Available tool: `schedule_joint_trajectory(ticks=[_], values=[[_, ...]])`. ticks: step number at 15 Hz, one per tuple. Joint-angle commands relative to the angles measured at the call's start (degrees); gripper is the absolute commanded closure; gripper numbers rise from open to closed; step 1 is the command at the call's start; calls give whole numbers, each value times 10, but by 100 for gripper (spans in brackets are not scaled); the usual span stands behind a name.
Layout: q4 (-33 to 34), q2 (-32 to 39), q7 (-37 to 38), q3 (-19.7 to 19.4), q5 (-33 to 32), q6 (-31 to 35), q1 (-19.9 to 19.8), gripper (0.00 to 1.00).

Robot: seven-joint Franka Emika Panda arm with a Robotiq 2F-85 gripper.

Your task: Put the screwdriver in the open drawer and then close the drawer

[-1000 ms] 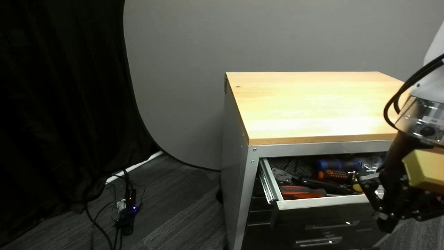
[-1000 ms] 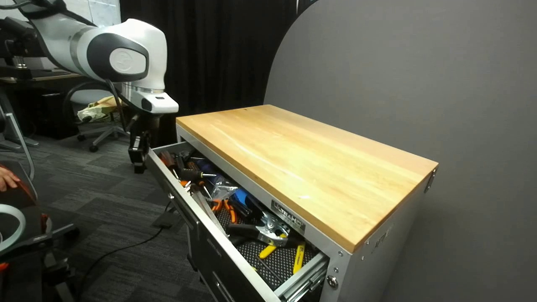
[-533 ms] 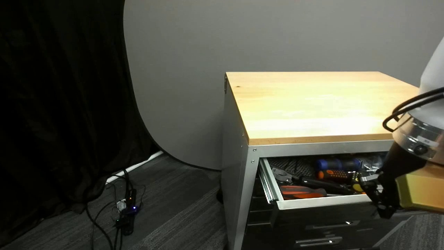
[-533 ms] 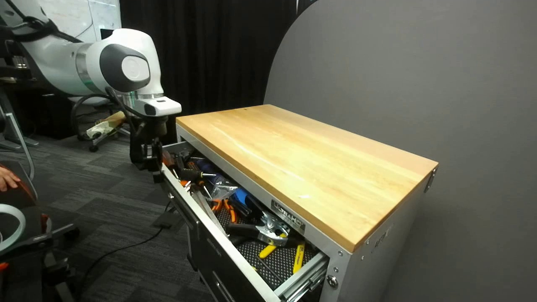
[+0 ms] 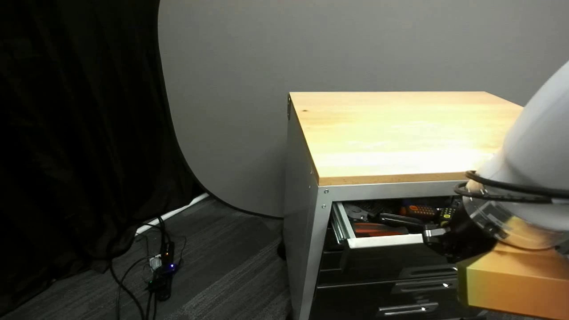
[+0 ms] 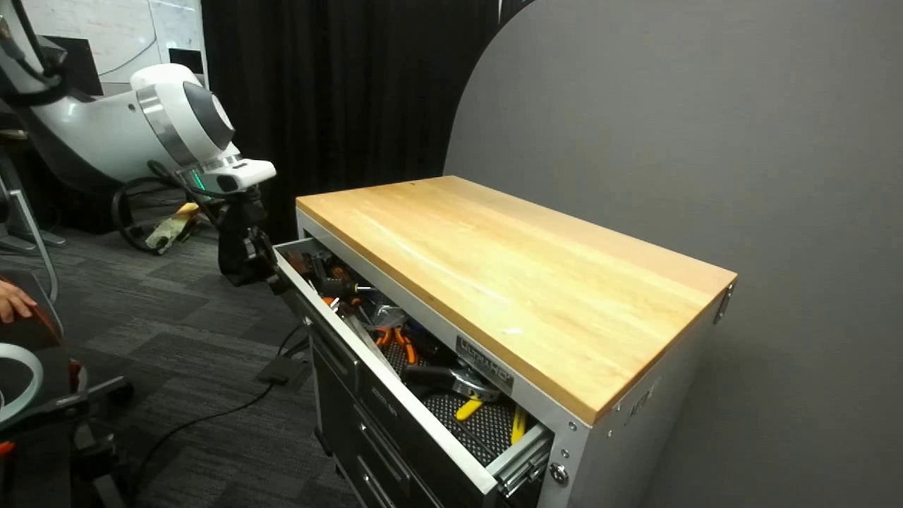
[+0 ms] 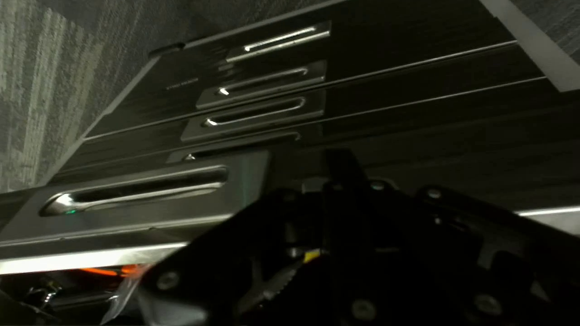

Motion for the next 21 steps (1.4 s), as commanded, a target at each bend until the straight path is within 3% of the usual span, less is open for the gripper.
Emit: schedule_joint_trajectory(ticks=[1,7,14,18,19,21], values=[[73,37,87,11,-116,-16,12,100],[142,81,178,56,-279,-60,-11,100],[187,122,214,94,-370,-105,-41,100],[184,121,211,114,-378,-112,-61,100],[170,110,180,123,-350,-102,-74,74],[135,80,102,149,-282,-53,-114,66]])
